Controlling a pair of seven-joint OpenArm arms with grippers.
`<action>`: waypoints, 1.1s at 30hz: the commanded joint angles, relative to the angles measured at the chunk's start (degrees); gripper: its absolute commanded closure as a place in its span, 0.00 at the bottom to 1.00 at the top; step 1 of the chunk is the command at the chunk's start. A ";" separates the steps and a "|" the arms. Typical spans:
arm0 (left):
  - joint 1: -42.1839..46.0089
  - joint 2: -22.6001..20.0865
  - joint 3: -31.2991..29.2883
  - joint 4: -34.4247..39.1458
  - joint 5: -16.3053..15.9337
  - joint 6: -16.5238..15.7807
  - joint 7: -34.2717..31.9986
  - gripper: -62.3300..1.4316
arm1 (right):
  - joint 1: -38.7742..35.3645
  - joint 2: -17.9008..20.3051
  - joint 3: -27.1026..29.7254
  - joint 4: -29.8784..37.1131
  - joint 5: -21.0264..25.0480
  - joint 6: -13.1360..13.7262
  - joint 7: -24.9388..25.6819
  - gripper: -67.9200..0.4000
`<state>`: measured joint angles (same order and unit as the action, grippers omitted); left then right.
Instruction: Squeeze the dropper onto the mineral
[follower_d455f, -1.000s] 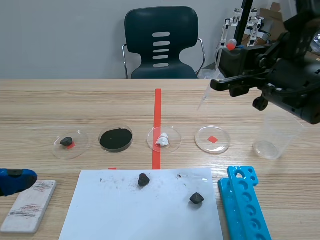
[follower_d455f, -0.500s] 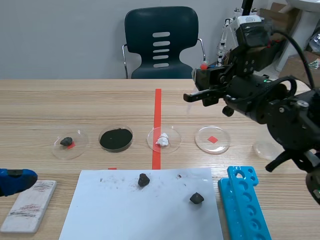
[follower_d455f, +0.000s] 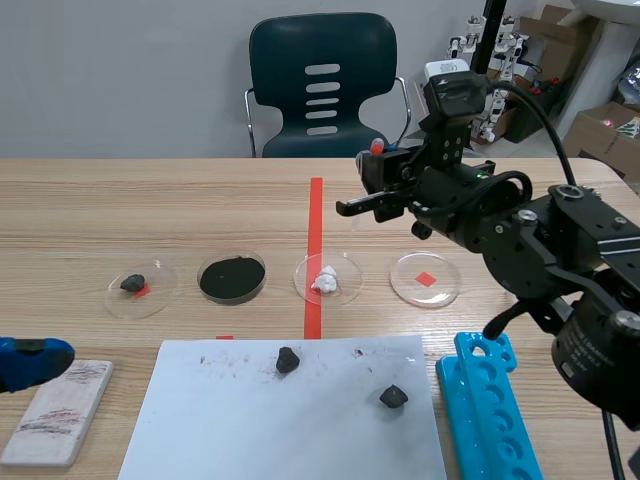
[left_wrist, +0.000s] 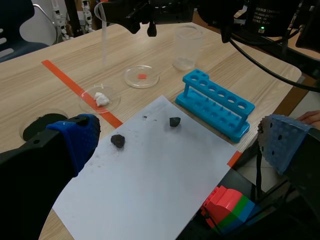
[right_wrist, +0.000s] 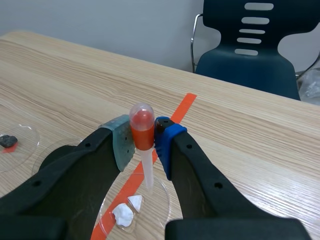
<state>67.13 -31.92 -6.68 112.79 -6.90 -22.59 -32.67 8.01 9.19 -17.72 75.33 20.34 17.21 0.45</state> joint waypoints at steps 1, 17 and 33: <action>0.31 -0.20 0.11 0.42 -0.37 -0.09 -0.83 0.00 | 1.38 -0.52 0.04 0.39 0.33 0.22 1.07 0.83; 0.31 -0.20 0.11 0.42 -0.37 -0.09 -0.83 0.00 | 1.36 -3.06 -4.15 -1.75 -1.29 0.63 -0.74 0.83; 0.31 -0.20 0.11 0.42 -0.37 -0.09 -0.81 0.00 | 1.25 -3.02 -4.44 -2.01 -1.62 -2.84 -2.84 0.83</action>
<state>67.13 -31.92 -6.68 112.79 -6.90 -22.59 -32.67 7.92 6.07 -22.50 73.03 18.57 14.22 -3.49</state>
